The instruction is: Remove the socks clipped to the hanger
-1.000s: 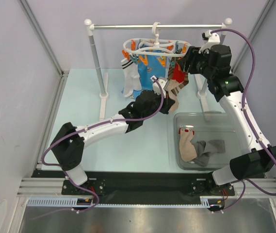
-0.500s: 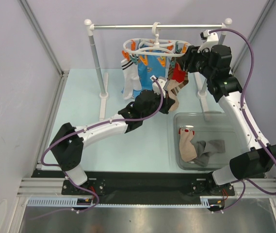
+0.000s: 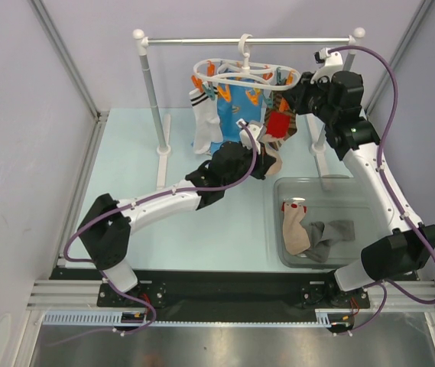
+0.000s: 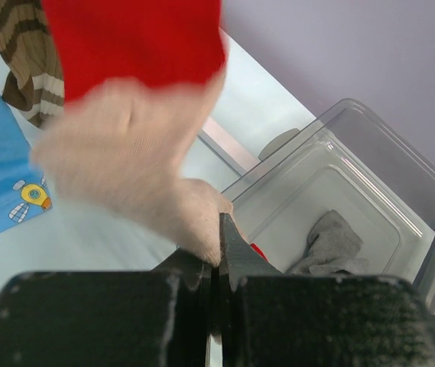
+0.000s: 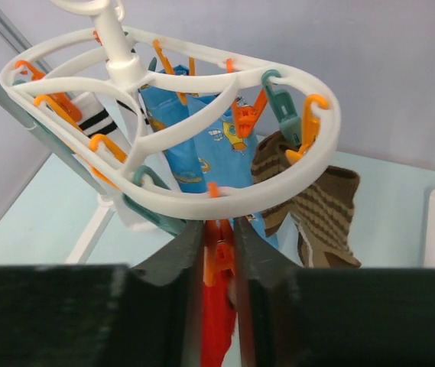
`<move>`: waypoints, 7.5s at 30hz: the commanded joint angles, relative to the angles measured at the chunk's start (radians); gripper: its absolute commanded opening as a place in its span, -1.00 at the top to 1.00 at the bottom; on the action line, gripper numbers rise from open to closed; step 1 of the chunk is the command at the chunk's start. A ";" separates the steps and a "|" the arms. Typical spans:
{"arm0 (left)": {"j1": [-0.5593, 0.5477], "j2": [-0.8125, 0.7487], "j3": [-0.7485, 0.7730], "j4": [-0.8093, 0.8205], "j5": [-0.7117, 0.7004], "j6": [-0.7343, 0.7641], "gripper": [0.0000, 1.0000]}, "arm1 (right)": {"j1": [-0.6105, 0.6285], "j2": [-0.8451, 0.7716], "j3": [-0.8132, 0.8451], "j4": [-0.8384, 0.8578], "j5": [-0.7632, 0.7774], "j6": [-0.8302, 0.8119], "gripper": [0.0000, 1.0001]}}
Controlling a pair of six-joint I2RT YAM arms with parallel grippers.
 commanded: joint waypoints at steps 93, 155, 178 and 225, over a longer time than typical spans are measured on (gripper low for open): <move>0.568 -0.347 -0.220 -0.129 0.306 -0.197 -0.50 | -0.121 -0.423 -0.516 0.158 -0.123 0.045 -0.73; 0.304 -0.570 -0.401 -0.082 0.407 -0.197 -0.46 | 0.032 -0.233 -0.449 0.293 -0.175 0.020 1.00; 0.119 -0.271 -0.237 0.058 0.242 -0.137 -0.58 | 0.161 -0.371 -0.564 0.314 -0.027 0.407 1.00; 0.044 -0.232 -0.131 0.049 0.153 -0.143 1.00 | -0.025 -0.357 -0.499 0.428 -0.248 0.419 -0.36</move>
